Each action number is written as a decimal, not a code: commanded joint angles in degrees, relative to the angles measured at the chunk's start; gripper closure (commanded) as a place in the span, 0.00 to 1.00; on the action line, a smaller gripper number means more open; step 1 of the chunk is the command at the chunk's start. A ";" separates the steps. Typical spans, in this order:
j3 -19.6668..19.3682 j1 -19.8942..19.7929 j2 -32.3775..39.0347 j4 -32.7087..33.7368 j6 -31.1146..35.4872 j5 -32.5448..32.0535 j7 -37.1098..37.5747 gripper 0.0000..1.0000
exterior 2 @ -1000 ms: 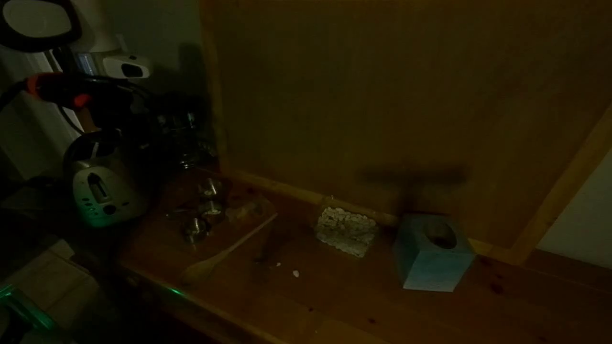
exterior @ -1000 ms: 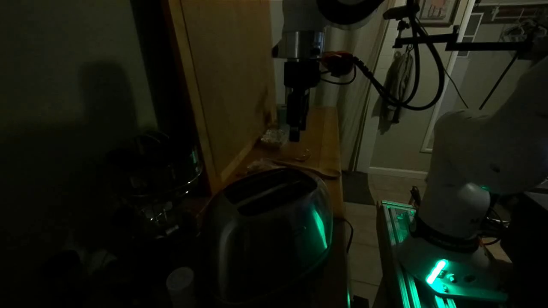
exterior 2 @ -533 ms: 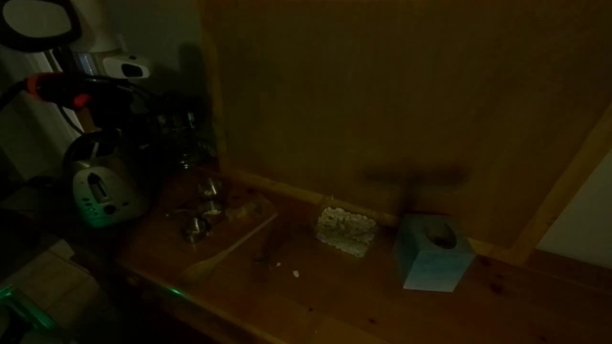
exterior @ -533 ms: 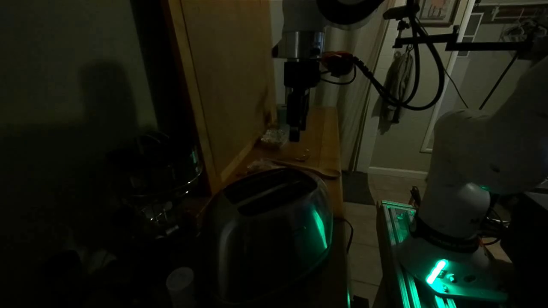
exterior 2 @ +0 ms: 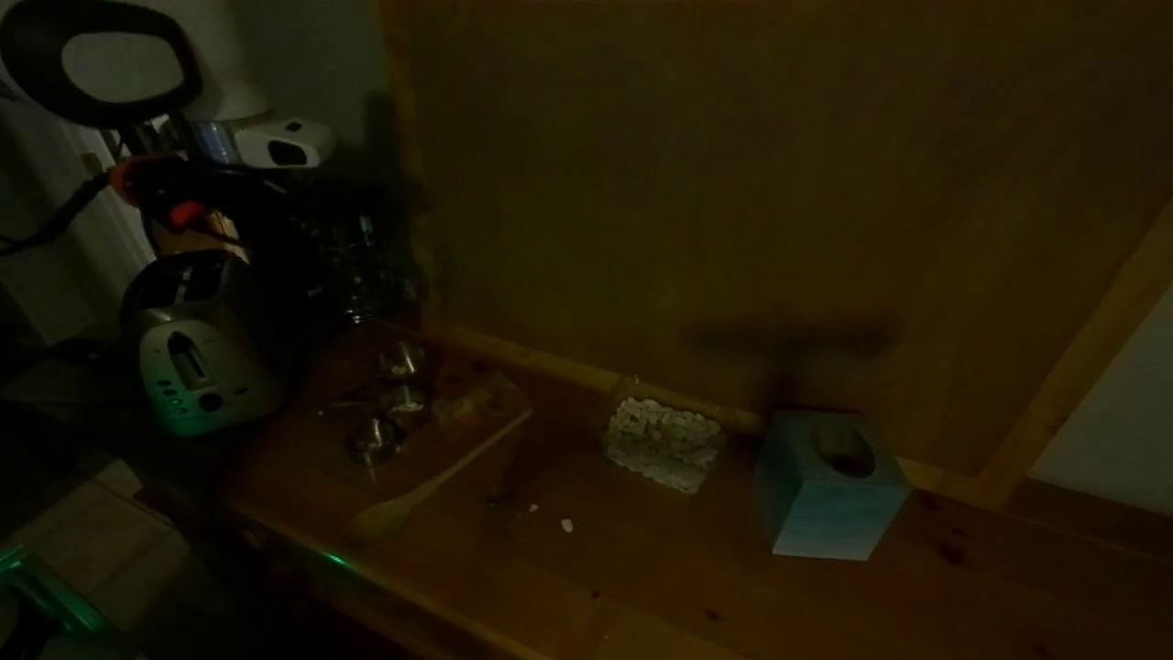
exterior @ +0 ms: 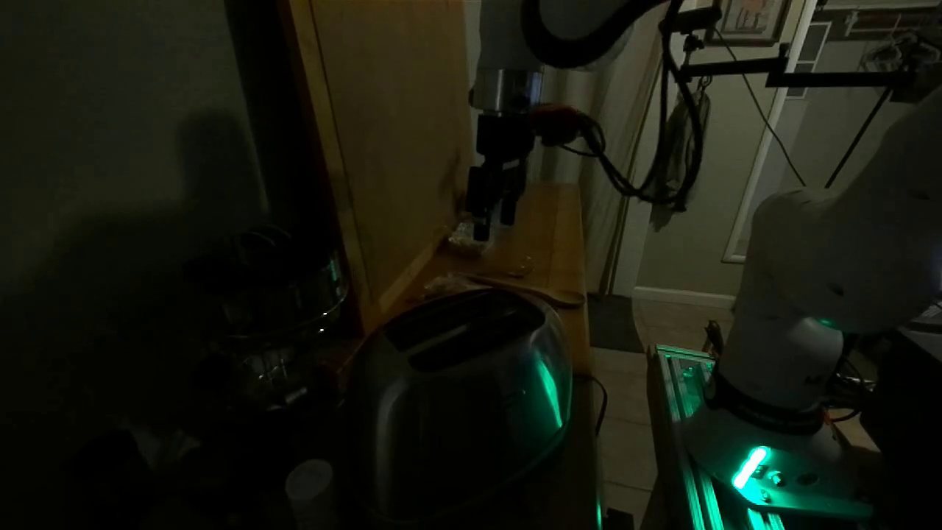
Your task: Pour the orange powder in the packet onto the spoon
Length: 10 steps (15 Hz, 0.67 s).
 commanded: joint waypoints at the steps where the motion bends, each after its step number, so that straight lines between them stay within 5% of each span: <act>1: 0.63 -3.80 7.91 2.03 8.88 -2.96 7.78 0.00; 4: 1.21 -6.59 14.31 2.92 16.31 -7.91 12.48 0.00; 5: -0.41 -4.17 9.34 0.62 13.07 -4.41 8.54 0.00; 10: -0.46 -5.03 14.11 2.18 16.11 -6.45 10.89 0.00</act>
